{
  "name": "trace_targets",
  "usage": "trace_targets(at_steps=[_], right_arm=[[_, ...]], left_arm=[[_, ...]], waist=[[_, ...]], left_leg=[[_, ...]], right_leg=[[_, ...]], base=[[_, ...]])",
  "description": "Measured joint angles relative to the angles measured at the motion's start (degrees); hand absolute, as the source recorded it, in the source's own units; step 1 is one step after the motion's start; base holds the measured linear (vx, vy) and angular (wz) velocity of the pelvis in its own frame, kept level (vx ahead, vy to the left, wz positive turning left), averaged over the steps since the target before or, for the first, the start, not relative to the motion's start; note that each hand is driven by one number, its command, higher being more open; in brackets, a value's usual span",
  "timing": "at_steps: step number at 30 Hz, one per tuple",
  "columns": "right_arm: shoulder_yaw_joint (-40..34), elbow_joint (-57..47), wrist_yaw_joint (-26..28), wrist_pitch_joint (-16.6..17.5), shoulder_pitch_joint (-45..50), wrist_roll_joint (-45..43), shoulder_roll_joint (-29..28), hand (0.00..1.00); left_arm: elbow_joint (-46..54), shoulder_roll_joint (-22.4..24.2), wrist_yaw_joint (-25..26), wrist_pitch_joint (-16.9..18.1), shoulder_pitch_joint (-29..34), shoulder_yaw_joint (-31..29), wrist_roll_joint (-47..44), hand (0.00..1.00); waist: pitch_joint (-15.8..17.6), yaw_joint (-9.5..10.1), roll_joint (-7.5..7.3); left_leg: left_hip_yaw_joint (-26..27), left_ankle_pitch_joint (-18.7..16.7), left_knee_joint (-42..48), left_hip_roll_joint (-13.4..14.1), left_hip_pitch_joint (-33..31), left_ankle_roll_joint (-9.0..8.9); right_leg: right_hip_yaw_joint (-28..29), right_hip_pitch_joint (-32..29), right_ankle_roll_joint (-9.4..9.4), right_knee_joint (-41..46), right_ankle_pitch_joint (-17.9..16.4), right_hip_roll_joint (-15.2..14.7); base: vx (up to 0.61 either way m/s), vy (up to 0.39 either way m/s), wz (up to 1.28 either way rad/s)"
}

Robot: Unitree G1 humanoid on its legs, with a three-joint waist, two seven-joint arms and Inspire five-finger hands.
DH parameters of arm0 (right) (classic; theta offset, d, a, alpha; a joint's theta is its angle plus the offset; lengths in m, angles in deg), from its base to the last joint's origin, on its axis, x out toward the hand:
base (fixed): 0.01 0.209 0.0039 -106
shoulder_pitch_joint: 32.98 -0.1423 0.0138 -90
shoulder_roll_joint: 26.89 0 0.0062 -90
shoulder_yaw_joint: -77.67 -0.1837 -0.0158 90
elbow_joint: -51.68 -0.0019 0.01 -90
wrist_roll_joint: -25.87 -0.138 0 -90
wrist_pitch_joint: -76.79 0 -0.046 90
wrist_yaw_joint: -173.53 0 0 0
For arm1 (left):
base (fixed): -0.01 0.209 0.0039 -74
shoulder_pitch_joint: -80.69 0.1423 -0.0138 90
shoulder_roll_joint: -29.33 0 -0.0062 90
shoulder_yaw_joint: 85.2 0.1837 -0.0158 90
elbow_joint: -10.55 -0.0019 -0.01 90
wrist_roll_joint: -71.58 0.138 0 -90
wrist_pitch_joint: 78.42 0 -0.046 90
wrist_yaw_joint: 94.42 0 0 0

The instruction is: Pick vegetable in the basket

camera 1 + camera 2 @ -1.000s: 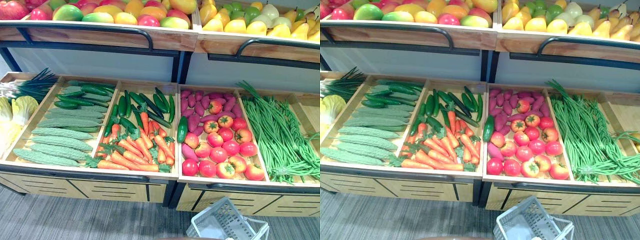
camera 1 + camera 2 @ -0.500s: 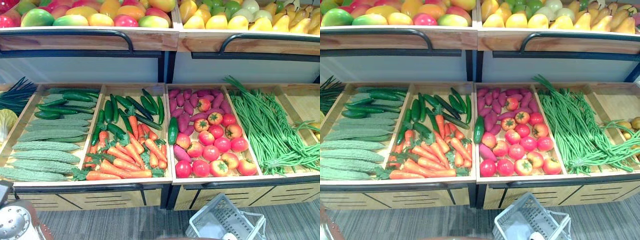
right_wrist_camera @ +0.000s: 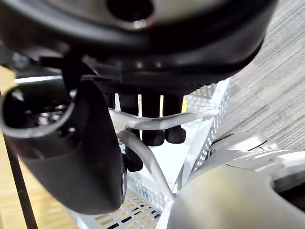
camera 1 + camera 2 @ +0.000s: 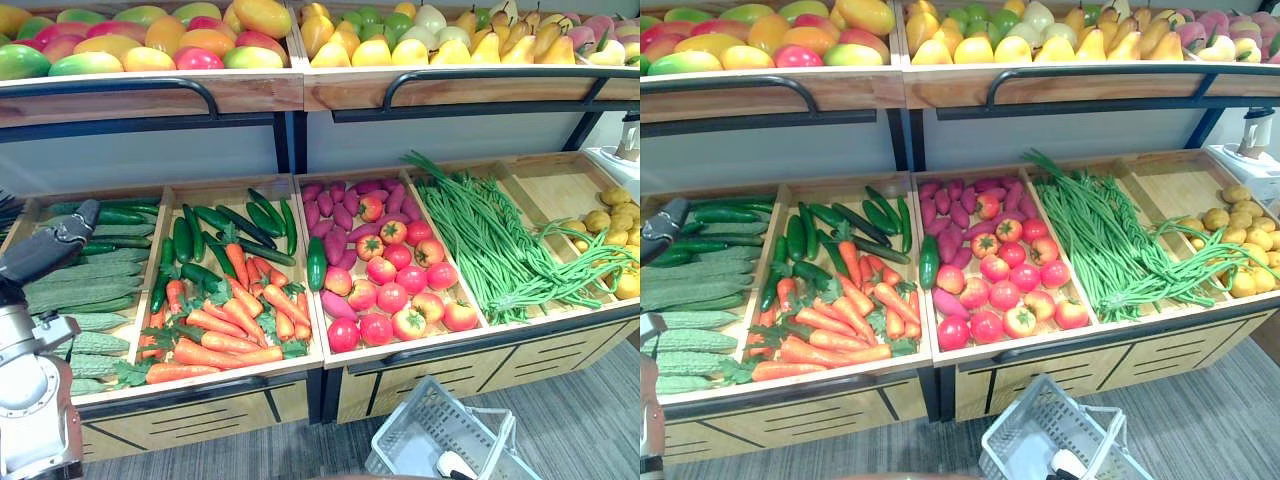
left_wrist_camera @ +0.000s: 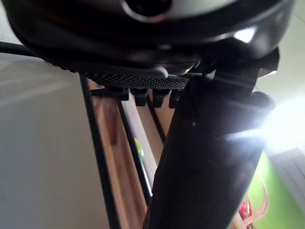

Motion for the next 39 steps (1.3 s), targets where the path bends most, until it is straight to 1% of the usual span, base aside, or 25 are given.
trace_targets(at_steps=[3,5,9,12,14,15,17,19,21,23,24,25,26,27,29,31,33,35,39], right_arm=[[-0.91,-0.02,0.03,0.01,-0.16,0.03,0.0,0.0],[-0.97,-0.02,0.02,0.02,-0.14,0.03,0.03,0.0],[-0.97,-0.02,0.03,0.01,-0.72,0.02,-0.26,0.0],[-0.91,-0.05,0.02,0.03,-0.87,-0.01,-0.28,0.0],[-0.87,-0.1,0.03,0.04,-0.9,-0.02,-0.29,0.0],[-0.83,-0.15,0.02,0.07,-0.93,-0.02,-0.28,0.0],[-0.64,-0.21,0.02,0.07,-1.06,-0.06,-0.21,0.0],[-0.31,-0.24,0.02,0.07,-1.17,-0.07,-0.13,0.0],[0.22,-0.43,0.14,0.16,-1.18,-0.09,-0.04,0.0],[0.75,-1.4,0.34,0.17,-0.91,-0.1,0.04,0.0],[0.76,-1.58,0.4,0.16,-0.83,-0.1,0.05,0.0],[0.76,-1.98,0.51,0.12,-0.67,-0.1,0.06,0.0],[0.76,-2.54,0.66,0.05,-0.63,-0.09,0.09,0.0],[0.76,-2.87,0.97,0.05,-0.64,-0.06,0.18,0.0],[1.45,-3.15,1.34,0.12,-0.64,-0.03,0.53,0.0],[2.22,-3.58,1.56,0.2,-0.65,-0.03,0.73,0.0],[2.31,-3.59,1.79,0.31,-0.5,-0.04,0.8,0.0],[2.3,-3.59,1.88,0.31,-0.45,-0.06,0.77,0.0],[2.3,-4.23,2.5,0.51,0.6,-0.07,0.53,0.0]], left_arm=[[-5.08,0.47,-2.21,-0.72,0.22,0.2,-0.34,1.0],[-7.84,1.13,-2.96,-1.76,0.36,1.58,-0.27,1.0],[-11.73,4.51,-4.43,-4.1,3.35,6.16,1.22,1.0],[-15.67,7.65,-6.19,-6.13,5.3,11.8,4.88,1.0],[-17.56,9.31,-7.17,-6.86,5.79,13.9,6.99,1.0],[-19.46,10.62,-7.97,-7.51,6.65,15.86,8.75,1.0],[-21.45,11.87,-8.85,-8.4,7.15,17.34,10.91,1.0],[-22.12,12.28,-9.9,-9.56,7.18,18.06,12.86,1.0],[-22.07,8.92,-11.73,-11.1,6.63,18.01,14.28,1.0],[-22.04,-1.15,-13.28,-12.83,3.82,17.91,14.11,1.0],[-22.03,-3.56,-13.34,-12.81,2.92,17.79,14.0,1.0],[-22.0,-7.11,-13.37,-12.71,0.79,17.28,13.85,1.0],[-22.0,-9.06,-13.34,-12.52,-1.25,16.3,13.86,1.0],[-21.98,-9.55,-13.37,-12.31,-3.0,15.36,13.88,1.0],[-21.97,-9.93,-13.54,-12.26,-4.68,15.46,13.94,1.0],[-21.98,-9.92,-14.09,-12.26,-5.12,16.07,14.3,1.0],[-22.0,-9.88,-15.06,-12.33,-5.12,18.73,14.62,1.0],[-22.0,-9.87,-15.63,-12.37,-5.12,20.46,15.66,1.0],[-22.03,-9.85,-16.2,-12.5,-5.89,21.72,16.52,1.0]], waist=[[0.16,0.48,0.23],[0.24,0.69,0.12],[0.5,0.72,-0.29],[0.84,0.52,-0.56],[0.96,0.43,-0.63],[0.99,-0.01,-0.61],[1.08,-0.54,-0.57],[1.35,-0.52,-0.51],[1.41,-0.67,-0.35],[1.61,-0.73,-0.06],[1.65,-0.73,0.0],[1.77,-0.7,0.2],[1.9,-0.68,0.4],[1.97,-0.68,0.52],[1.97,-0.7,0.55],[2.04,-1.11,0.49],[2.04,-1.88,0.49],[2.03,-2.07,0.47],[2.03,-2.15,0.41]], left_leg=[[0.19,0.0,-0.75,-0.1,0.05,0.0],[0.5,0.0,-1.18,-0.25,0.19,0.0],[1.24,-0.01,-1.7,-0.62,-0.01,0.01],[1.47,-0.03,-1.99,-0.95,-0.08,0.02],[1.59,-0.02,-2.03,-1.01,-0.15,0.02],[1.67,-0.02,-2.05,-1.01,-0.13,0.01],[1.82,0.0,-2.24,-1.01,-0.12,-0.02],[2.22,0.0,-2.38,-1.0,-0.04,-0.04],[2.59,0.03,-2.67,-0.97,0.02,-0.09],[2.89,0.18,-3.09,-0.83,0.23,-0.33],[2.96,0.19,-3.17,-0.82,0.3,-0.35],[3.13,0.19,-3.25,-0.86,0.44,-0.36],[3.4,0.19,-3.25,-0.96,0.59,-0.37],[4.04,0.19,-3.25,-1.1,0.8,-0.37],[4.58,0.19,-3.25,-1.25,0.9,-0.36],[4.78,0.19,-3.25,-1.27,0.8,-0.37],[5.29,0.19,-3.24,-1.27,0.79,-0.37],[5.81,0.19,-3.25,-1.31,0.77,-0.36],[6.24,0.19,-3.19,-1.45,0.87,-0.36]], right_leg=[[-0.1,-0.37,0.06,-0.06,0.63,-0.02],[-0.1,-0.38,0.07,-0.28,1.02,-0.1],[0.15,-0.38,-0.06,-2.43,3.22,-0.27],[0.54,-0.38,0.08,-3.78,4.44,-0.46],[0.71,-0.38,0.1,-4.31,4.98,-0.48],[0.87,-0.38,0.28,-4.53,5.19,-0.46],[1.0,-0.43,0.29,-4.79,5.37,-0.41],[1.37,-0.47,0.41,-5.21,5.65,-0.33],[1.8,-0.7,0.54,-5.52,5.82,-0.16],[2.08,-0.93,0.56,-5.53,5.85,0.09],[2.14,-0.93,0.56,-5.53,5.85,0.11],[2.27,-0.92,0.56,-5.53,5.85,0.12],[2.46,-0.92,0.55,-5.53,5.86,0.08],[2.86,-0.97,0.54,-5.54,5.86,0.03],[3.43,-1.34,0.53,-5.56,5.87,0.01],[3.52,-1.56,0.51,-5.62,5.89,0.02],[3.64,-1.67,0.49,-5.8,5.92,0.05],[3.89,-2.01,0.42,-5.79,6.0,0.08],[4.42,-2.63,0.35,-5.72,6.38,0.06]], base=[[-0.05,0.019,-0.01],[-0.06,0.031,-0.02],[-0.07,0.032,-0.09],[-0.09,0.02,-0.09],[-0.06,0.003,-0.09],[-0.04,-0.005,-0.06],[-0.03,-0.008,-0.06],[0.0,-0.006,-0.09],[0.02,-0.007,-0.11],[0.04,-0.01,-0.09],[0.04,-0.003,-0.05],[0.04,0.005,-0.07],[0.05,0.011,-0.13],[0.04,0.014,-0.16],[0.03,0.009,-0.18],[0.02,-0.003,-0.11],[0.02,-0.006,-0.07],[0.01,-0.003,-0.12],[0.0,-0.001,-0.08]])
